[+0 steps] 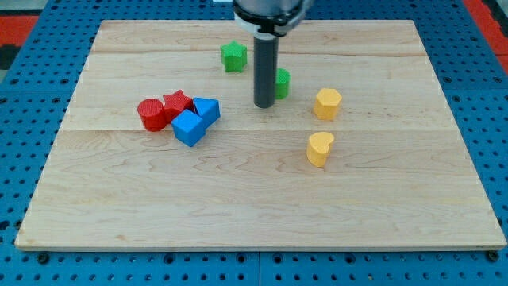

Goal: Push the green star to the left of the green circle

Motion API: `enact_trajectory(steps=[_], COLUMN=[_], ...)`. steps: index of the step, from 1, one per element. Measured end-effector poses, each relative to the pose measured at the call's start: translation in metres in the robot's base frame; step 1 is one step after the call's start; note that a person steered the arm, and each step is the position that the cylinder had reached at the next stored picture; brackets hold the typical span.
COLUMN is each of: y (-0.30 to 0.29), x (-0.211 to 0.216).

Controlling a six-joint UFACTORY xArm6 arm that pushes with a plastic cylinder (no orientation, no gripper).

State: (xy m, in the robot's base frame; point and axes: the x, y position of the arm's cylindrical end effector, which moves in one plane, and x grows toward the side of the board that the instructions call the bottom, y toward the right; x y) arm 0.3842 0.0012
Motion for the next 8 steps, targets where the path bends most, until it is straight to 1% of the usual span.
enact_trajectory(steps=[1,2,3,4,5,6,7,8], y=[-0.05,-0.085,-0.102,-0.104,-0.038,0.021,0.032,0.003], x=[-0.012,-0.043,-0.094,-0.132,-0.127,-0.1,-0.082,-0.121])
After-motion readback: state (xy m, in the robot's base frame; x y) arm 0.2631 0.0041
